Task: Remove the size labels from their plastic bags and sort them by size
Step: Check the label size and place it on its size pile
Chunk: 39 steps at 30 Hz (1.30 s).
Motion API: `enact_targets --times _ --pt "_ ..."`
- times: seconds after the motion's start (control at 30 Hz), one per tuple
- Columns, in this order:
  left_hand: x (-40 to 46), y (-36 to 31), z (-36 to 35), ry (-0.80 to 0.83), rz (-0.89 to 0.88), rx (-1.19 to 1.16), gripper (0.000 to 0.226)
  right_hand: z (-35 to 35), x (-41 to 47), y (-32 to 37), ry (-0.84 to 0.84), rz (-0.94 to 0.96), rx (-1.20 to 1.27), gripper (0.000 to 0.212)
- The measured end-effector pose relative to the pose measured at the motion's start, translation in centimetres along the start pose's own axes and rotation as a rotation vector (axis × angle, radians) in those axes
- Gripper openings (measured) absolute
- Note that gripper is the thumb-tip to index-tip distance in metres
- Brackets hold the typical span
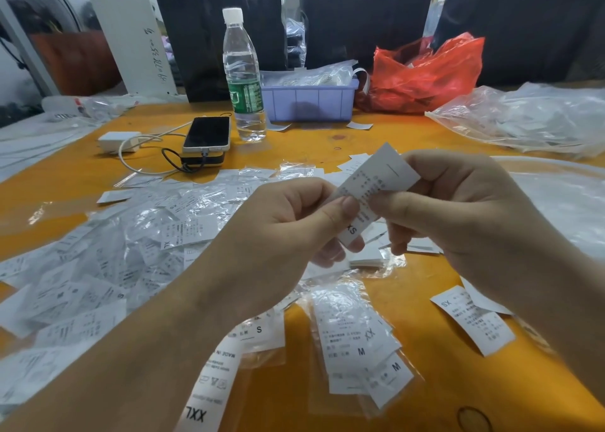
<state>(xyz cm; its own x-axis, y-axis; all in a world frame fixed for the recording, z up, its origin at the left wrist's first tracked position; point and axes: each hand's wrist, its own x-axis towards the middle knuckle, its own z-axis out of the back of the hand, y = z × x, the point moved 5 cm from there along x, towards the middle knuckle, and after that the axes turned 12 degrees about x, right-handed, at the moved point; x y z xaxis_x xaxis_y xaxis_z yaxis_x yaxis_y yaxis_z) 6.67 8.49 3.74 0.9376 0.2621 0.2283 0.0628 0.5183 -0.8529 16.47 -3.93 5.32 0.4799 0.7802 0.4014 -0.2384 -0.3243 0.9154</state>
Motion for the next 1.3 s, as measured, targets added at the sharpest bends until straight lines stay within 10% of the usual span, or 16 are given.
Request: enact_targets --times 1.13,1.3 --pt "-0.2 -0.3 0.1 -0.004 0.003 -0.023 0.024 -1.1 -0.9 -0.3 -0.109 0.060 -0.081 0.008" --pt "-0.2 0.5 2.0 -0.174 0.101 0.430 0.013 0.5 -0.4 0.0 -0.211 0.061 -0.175 0.001"
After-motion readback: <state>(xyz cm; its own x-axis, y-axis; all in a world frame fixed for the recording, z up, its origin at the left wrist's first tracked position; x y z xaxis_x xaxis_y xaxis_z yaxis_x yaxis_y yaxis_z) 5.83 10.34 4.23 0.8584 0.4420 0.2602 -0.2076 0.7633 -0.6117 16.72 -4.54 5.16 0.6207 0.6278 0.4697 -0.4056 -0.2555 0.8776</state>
